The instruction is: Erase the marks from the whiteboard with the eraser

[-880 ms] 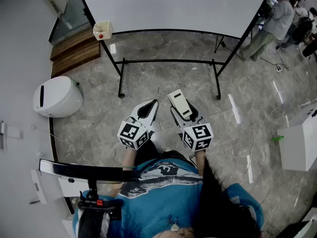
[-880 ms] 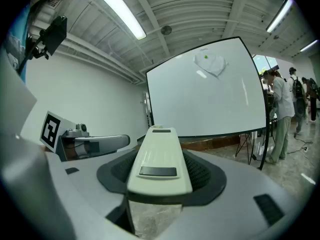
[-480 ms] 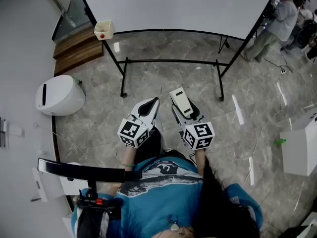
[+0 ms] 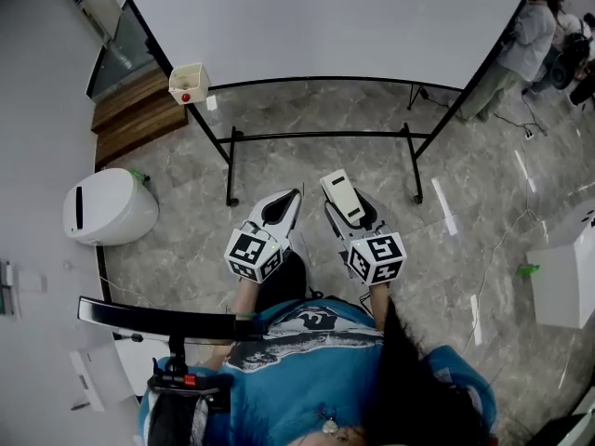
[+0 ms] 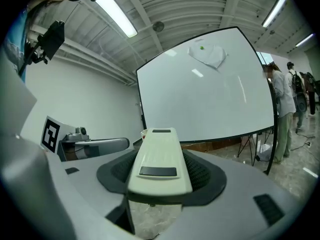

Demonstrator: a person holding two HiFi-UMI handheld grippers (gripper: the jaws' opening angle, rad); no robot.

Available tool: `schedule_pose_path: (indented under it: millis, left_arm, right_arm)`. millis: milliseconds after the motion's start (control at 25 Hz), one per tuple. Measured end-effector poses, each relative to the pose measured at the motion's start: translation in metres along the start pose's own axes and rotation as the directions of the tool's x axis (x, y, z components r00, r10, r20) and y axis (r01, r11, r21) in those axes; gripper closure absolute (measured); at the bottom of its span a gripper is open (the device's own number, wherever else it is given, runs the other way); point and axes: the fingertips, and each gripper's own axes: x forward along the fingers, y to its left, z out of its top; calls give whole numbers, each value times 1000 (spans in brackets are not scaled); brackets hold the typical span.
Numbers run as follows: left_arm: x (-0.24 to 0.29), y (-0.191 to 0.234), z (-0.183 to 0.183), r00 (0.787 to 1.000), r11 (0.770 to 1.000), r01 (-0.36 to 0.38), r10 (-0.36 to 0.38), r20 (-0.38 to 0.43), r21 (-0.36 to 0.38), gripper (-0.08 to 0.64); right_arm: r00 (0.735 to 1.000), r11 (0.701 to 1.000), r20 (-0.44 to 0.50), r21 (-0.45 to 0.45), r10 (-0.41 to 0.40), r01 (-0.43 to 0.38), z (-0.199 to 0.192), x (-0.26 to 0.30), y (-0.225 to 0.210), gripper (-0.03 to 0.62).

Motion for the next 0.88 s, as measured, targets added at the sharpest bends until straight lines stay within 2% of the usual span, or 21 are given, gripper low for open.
schedule_pose_path:
  millis: [400,680,880]
  left_arm:
    - [52,135,31,999,999,49,-49,-4,13,557]
    - [68,200,36,997,997,76,-76,-12,-2,557]
    - [76,226,38,996,996,84,-84,-5,-30,557]
  right_arm:
    - [999,999,14,23,-34,34,44,136,-5,328]
    - [999,999,10,27,-46,46,60,204,1,328]
    - [999,999,-1,25,-45,45,65,229,5,328]
